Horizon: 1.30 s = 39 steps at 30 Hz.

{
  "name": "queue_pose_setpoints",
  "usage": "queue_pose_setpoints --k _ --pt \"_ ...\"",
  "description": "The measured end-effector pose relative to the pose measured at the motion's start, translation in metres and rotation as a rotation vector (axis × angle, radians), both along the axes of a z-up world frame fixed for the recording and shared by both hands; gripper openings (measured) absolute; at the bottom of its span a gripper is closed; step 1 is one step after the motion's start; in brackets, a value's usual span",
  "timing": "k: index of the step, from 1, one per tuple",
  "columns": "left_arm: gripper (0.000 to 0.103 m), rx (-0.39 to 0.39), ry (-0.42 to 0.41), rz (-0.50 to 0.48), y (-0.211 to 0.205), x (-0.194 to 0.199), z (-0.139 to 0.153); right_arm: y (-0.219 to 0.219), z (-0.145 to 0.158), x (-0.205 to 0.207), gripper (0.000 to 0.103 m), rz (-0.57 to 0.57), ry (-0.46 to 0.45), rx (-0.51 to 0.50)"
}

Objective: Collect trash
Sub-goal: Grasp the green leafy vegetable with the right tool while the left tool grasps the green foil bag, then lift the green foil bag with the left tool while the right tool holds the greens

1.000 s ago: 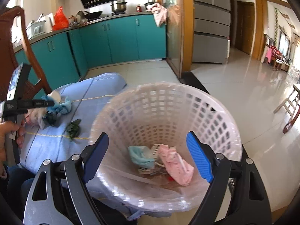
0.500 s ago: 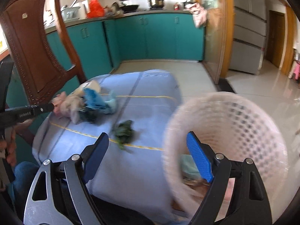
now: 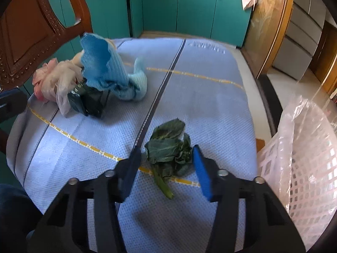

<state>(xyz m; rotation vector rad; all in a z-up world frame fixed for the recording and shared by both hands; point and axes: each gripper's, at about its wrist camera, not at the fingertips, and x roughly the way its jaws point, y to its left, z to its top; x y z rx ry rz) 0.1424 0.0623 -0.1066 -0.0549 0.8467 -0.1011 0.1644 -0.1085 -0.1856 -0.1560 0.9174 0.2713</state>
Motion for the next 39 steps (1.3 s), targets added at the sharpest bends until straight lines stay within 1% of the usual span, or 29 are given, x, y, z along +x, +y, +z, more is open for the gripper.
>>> queue_pose_setpoints --k 1,3,5,7,10,11,12,13,15,18,24,27,29,31,32,34,35,36,38,39 --pt "0.066 0.003 0.001 -0.012 -0.003 0.003 -0.002 0.001 0.000 -0.001 0.028 0.007 0.001 0.001" --pt "0.069 0.011 0.017 -0.038 -0.013 0.013 -0.008 0.000 0.002 -0.005 0.026 0.012 0.003 0.009" --pt "0.069 0.004 0.043 -0.065 -0.022 0.025 -0.014 -0.006 0.005 -0.010 0.026 0.007 0.000 0.030" --pt "0.069 0.002 0.065 -0.074 -0.029 0.037 -0.021 -0.011 0.009 -0.016 0.026 0.003 -0.003 0.051" --pt "0.069 0.026 0.093 -0.075 -0.038 0.054 -0.030 -0.022 0.015 -0.026 0.026 -0.005 -0.007 0.084" --pt "0.067 0.031 0.106 -0.076 -0.040 0.059 -0.034 -0.026 0.016 -0.030 0.026 -0.007 -0.007 0.095" --pt "0.058 0.033 0.115 -0.077 -0.041 0.062 -0.037 -0.029 0.018 -0.034 0.026 -0.007 -0.008 0.103" --pt "0.044 0.036 0.123 -0.076 -0.042 0.063 -0.039 -0.031 0.019 -0.036 0.026 -0.006 -0.009 0.106" --pt "0.042 0.018 0.142 -0.080 -0.042 0.064 -0.043 -0.035 0.022 -0.042 0.026 -0.005 -0.016 0.111" --pt "0.040 0.009 0.140 -0.093 -0.042 0.053 -0.042 -0.038 0.027 -0.050 0.026 0.002 -0.020 0.129" --pt "0.040 -0.054 0.183 -0.118 -0.033 0.016 -0.037 -0.038 0.029 -0.057 0.026 0.023 -0.018 0.150" --pt "0.042 -0.041 0.195 -0.114 -0.029 0.007 -0.036 -0.037 0.023 -0.058 0.026 0.024 -0.008 0.148" --pt "0.045 -0.023 0.199 -0.108 -0.029 0.005 -0.036 -0.038 0.018 -0.057 0.026 0.020 0.008 0.149" --pt "0.060 -0.007 0.196 -0.105 -0.030 0.006 -0.036 -0.038 0.014 -0.055 0.030 0.014 0.017 0.154" --pt "0.062 0.010 0.192 -0.102 -0.030 0.007 -0.036 -0.038 0.012 -0.055 0.032 0.009 0.021 0.152" --pt "0.068 0.034 0.191 -0.104 -0.031 0.009 -0.038 -0.039 0.009 -0.054 0.041 0.003 0.023 0.140" --pt "0.071 0.037 0.191 -0.104 -0.031 0.009 -0.039 -0.038 0.007 -0.054 0.043 0.001 0.024 0.133" --pt "0.074 0.037 0.193 -0.102 -0.031 0.009 -0.040 -0.039 0.006 -0.054 0.044 0.000 0.025 0.124" --pt "0.075 0.027 0.196 -0.102 -0.030 0.010 -0.042 -0.036 0.003 -0.054 0.045 0.002 0.024 0.098" --pt "0.078 0.022 0.197 -0.101 -0.031 0.012 -0.043 -0.035 0.002 -0.054 0.045 0.002 0.023 0.087"
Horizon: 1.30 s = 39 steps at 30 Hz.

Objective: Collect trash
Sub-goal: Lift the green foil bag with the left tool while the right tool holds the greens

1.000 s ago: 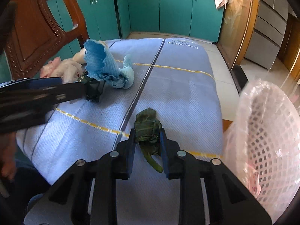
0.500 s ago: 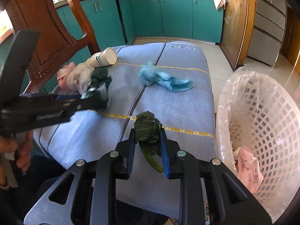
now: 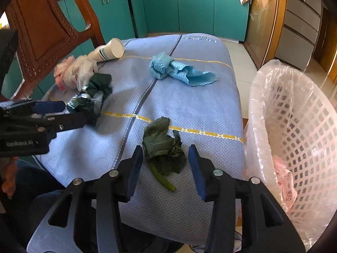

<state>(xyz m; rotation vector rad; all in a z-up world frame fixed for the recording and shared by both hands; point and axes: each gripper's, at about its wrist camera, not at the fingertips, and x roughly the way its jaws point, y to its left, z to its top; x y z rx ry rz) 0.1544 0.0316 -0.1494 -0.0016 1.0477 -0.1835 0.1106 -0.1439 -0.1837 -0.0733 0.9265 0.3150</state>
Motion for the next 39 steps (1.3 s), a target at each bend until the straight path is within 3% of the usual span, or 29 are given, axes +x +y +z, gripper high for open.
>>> queue_pose_setpoints --k 7,8,9,10,15,39 --pt "0.081 -0.012 0.014 0.025 -0.004 0.017 -0.007 0.007 -0.002 -0.001 0.045 0.019 -0.007 -0.017" --pt "0.078 -0.010 0.014 0.020 -0.006 0.018 -0.009 0.009 -0.002 -0.002 0.041 0.028 -0.007 -0.015" --pt "0.065 -0.008 0.015 0.013 -0.008 0.018 -0.011 0.010 -0.002 -0.003 0.034 0.038 -0.008 -0.017" --pt "0.060 -0.009 0.023 0.007 -0.009 0.019 -0.013 0.011 -0.002 -0.004 0.031 0.045 -0.010 -0.021" --pt "0.055 -0.016 0.005 0.015 -0.006 0.016 -0.014 0.012 0.002 -0.007 0.025 0.058 -0.020 -0.015" --pt "0.055 0.046 -0.373 0.111 0.006 -0.056 0.098 -0.024 0.115 -0.045 0.025 -0.029 -0.292 0.045"
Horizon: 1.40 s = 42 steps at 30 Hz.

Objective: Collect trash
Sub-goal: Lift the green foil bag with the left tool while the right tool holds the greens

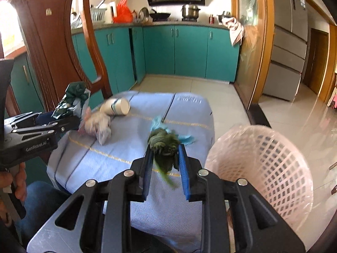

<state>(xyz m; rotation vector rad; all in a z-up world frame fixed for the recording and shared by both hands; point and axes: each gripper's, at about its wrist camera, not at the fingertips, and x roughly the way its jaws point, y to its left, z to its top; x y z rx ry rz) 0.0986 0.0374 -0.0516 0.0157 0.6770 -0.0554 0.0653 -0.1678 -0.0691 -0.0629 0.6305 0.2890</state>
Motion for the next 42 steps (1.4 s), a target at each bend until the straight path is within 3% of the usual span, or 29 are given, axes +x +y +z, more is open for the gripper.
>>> queue_pose_setpoints --k 8,11,13,17,22,40,41,42 --pt "0.055 0.001 -0.027 -0.008 -0.004 -0.012 0.009 -0.003 0.005 -0.006 0.025 -0.007 -0.010 -0.003" --pt "0.055 -0.003 -0.018 -0.005 -0.002 -0.012 0.006 0.004 -0.016 0.001 0.027 0.006 0.058 -0.006" --pt "0.055 -0.007 -0.012 -0.009 -0.002 -0.012 0.005 0.008 -0.035 0.009 0.034 0.017 0.116 -0.001" --pt "0.055 -0.004 -0.003 -0.014 -0.003 -0.013 0.002 0.024 -0.081 0.025 0.034 0.013 0.218 -0.079" --pt "0.056 -0.002 0.014 -0.013 -0.001 -0.011 -0.003 0.029 -0.111 0.035 0.034 0.002 0.278 -0.106" --pt "0.056 -0.011 0.052 -0.019 0.000 -0.008 -0.015 0.025 -0.112 0.042 0.034 -0.012 0.276 -0.110" --pt "0.056 -0.012 0.052 -0.019 0.000 -0.008 -0.015 0.026 -0.112 0.042 0.032 -0.010 0.276 -0.106" --pt "0.056 -0.011 0.053 -0.019 0.000 -0.008 -0.015 0.025 -0.112 0.042 0.021 -0.011 0.276 -0.098"
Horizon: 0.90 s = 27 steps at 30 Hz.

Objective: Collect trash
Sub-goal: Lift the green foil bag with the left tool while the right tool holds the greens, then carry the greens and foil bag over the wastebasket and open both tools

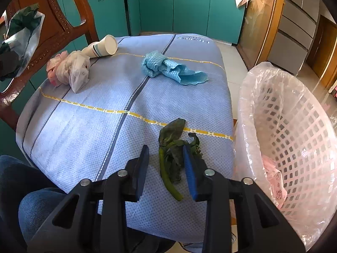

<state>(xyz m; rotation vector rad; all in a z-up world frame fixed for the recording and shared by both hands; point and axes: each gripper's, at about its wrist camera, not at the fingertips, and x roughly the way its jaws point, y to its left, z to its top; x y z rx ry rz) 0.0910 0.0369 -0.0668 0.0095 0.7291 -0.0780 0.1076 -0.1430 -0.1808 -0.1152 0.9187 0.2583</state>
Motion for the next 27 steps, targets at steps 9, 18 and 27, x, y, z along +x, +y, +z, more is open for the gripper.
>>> queue_pose_setpoints --k 9,18,27 --pt "0.056 0.002 0.000 0.010 0.001 0.002 -0.002 -0.006 0.018 -0.008 0.012 0.012 -0.036 0.088" --pt "0.056 0.001 -0.011 0.015 -0.001 -0.002 0.001 -0.007 0.071 -0.024 0.012 0.031 -0.160 0.130" --pt "0.056 -0.010 -0.051 0.002 -0.006 -0.009 0.013 -0.031 0.121 -0.039 0.012 -0.005 -0.278 0.167"
